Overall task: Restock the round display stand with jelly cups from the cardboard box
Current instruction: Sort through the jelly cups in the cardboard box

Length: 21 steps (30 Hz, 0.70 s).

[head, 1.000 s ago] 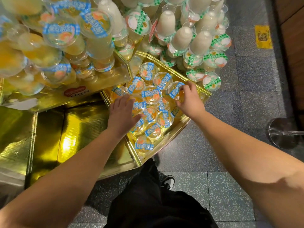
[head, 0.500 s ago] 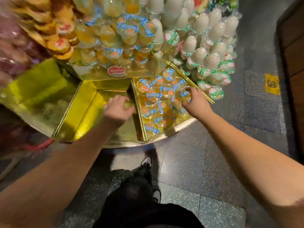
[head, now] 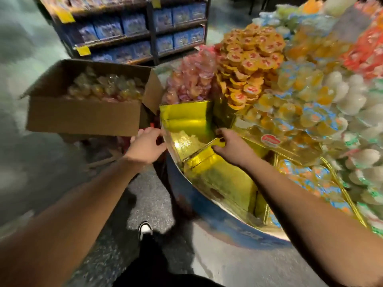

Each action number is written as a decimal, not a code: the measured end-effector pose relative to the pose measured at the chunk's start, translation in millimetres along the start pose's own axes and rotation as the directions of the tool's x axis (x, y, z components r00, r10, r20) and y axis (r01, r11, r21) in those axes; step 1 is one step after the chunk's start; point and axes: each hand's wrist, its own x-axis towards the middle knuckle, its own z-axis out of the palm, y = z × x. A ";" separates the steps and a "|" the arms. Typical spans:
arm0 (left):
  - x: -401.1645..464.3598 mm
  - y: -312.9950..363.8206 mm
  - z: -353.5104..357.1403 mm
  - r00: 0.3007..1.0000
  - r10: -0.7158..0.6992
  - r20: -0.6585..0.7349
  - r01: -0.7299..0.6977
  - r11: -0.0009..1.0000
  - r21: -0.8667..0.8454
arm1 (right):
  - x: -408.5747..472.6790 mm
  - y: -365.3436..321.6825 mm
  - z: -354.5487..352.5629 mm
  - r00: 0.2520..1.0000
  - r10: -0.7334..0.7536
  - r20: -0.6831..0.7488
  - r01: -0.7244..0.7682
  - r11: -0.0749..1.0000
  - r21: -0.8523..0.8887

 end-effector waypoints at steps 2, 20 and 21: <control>3.3 -45.0 -16.3 0.997 -0.079 0.004 0.079 0.997 0.016 | 34.3 -37.1 25.3 0.996 -0.069 0.061 0.070 0.997 -0.022; 200.1 -350.4 -113.1 0.953 -0.291 0.080 0.288 0.956 0.051 | 357.0 -235.9 197.3 0.923 -0.031 0.384 0.090 0.987 -0.135; 216.1 -354.6 -113.4 0.951 -0.298 0.087 0.295 0.954 0.045 | 372.4 -235.2 199.4 0.923 -0.017 0.385 0.078 0.987 -0.143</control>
